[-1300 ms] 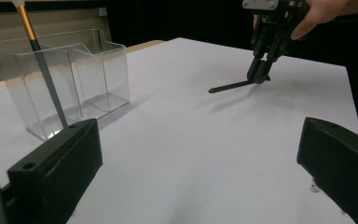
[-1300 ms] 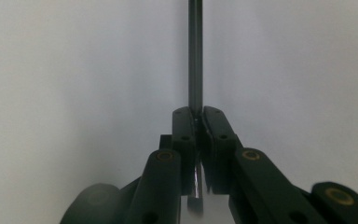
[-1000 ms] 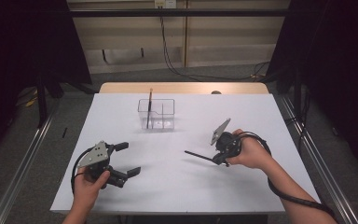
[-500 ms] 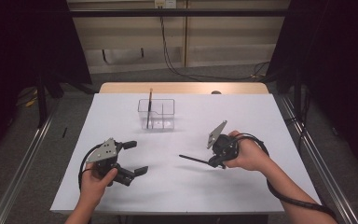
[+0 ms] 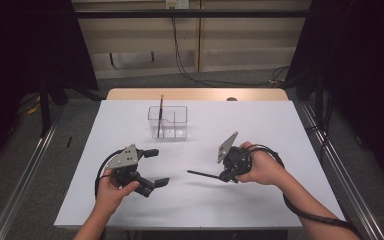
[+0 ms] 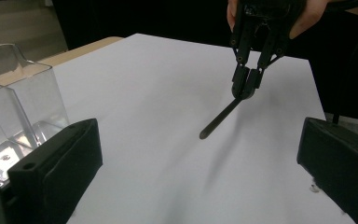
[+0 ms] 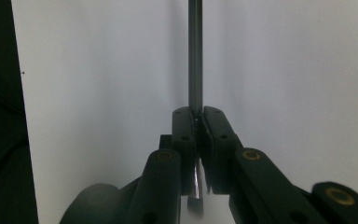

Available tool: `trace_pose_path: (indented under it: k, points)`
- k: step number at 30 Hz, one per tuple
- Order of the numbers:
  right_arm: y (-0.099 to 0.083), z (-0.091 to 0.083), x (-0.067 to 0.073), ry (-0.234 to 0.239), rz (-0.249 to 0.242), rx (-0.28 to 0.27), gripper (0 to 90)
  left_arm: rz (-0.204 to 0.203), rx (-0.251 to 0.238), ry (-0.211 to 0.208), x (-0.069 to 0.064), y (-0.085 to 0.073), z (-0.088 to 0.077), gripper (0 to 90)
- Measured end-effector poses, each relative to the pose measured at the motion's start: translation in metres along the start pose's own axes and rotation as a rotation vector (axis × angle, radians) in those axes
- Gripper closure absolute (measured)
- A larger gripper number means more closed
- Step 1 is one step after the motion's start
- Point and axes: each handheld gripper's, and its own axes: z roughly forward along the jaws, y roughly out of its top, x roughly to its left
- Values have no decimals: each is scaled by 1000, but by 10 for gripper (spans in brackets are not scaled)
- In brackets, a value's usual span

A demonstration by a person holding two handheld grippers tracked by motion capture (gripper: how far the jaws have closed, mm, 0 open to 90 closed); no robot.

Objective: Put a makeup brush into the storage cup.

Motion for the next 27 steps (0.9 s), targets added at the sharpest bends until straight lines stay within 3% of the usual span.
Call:
trace_pose_path:
  k: [12,19,27]
  points:
    - [8,2,5,12,-38,-4,845,45,52,-50,-2,13,14,1]
    - [11,1,9,16,-48,-1,845,40,57,-76,-2,15,23,1]
    - [14,3,10,21,-64,0,845,46,98,-98,-2,21,33,1]
